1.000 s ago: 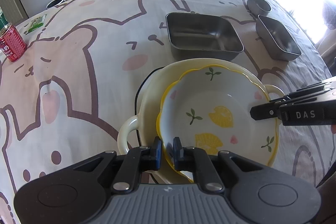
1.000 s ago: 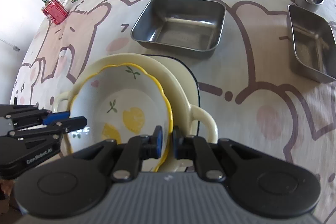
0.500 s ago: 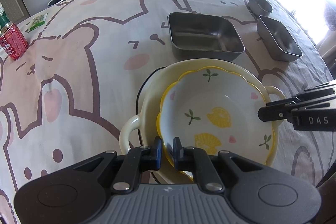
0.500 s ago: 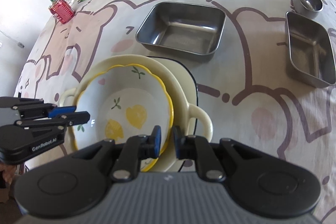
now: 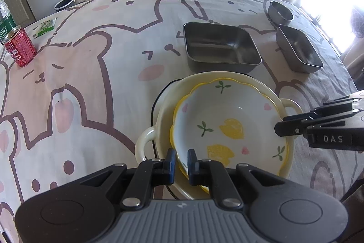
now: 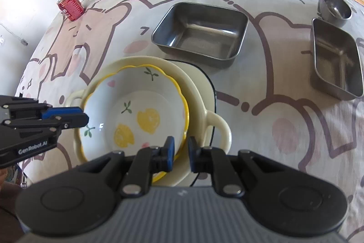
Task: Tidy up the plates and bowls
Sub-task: 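Settle the yellow-rimmed bowl with both tools down inside the cream bowl, then open both tools to release the yellow-rimmed bowl rim, then move both tools to the square stainless steel tray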
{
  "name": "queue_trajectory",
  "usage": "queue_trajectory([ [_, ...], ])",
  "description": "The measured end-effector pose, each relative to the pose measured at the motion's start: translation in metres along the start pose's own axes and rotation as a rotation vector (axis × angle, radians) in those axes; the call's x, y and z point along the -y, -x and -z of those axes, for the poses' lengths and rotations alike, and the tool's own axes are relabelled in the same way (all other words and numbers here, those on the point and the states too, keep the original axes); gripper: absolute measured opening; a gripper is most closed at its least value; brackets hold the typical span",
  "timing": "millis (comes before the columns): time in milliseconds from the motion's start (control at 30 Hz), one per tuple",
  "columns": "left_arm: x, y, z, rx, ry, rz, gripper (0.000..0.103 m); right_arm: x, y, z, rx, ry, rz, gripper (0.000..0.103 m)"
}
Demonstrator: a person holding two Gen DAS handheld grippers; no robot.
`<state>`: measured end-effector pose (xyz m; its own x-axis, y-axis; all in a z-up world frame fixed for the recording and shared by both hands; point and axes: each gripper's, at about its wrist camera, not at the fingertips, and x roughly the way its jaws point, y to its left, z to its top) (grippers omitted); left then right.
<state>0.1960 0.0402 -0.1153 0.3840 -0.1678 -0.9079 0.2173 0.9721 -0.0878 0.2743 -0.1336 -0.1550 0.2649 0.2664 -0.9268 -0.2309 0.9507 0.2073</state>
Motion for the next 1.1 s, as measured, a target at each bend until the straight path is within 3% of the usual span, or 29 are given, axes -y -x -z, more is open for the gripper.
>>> queue_trajectory([
  [133, 0.001, 0.004, 0.001, -0.001, -0.003, 0.007, 0.015, 0.0, 0.004, 0.002, 0.012, 0.01, 0.002, 0.019],
  [233, 0.003, 0.008, 0.001, 0.008, -0.009, 0.005, 0.027, -0.001, 0.008, 0.004, 0.022, 0.021, 0.008, 0.022],
  [300, 0.004, 0.011, 0.0, 0.016, -0.013, 0.005, 0.03, -0.001, 0.013, 0.005, 0.034, 0.033, 0.014, 0.025],
  [500, 0.009, 0.026, -0.004, 0.054, -0.027, 0.016, 0.052, -0.003, 0.031, 0.008, 0.092, 0.057, 0.014, 0.039],
  [567, 0.011, 0.031, -0.006, 0.073, -0.029, 0.02, 0.066, -0.004, 0.038, 0.008, 0.117, 0.066, 0.018, 0.042],
  [733, 0.012, 0.045, -0.015, 0.144, -0.025, 0.012, 0.081, -0.001, 0.058, 0.008, 0.194, 0.057, 0.019, 0.064],
  [867, 0.007, 0.052, -0.025, 0.219, 0.002, -0.009, 0.097, 0.007, 0.073, 0.004, 0.266, 0.032, 0.032, 0.075],
  [1100, -0.004, 0.041, -0.056, 0.319, 0.04, -0.059, 0.102, 0.032, 0.081, -0.011, 0.389, -0.044, 0.088, 0.102],
])
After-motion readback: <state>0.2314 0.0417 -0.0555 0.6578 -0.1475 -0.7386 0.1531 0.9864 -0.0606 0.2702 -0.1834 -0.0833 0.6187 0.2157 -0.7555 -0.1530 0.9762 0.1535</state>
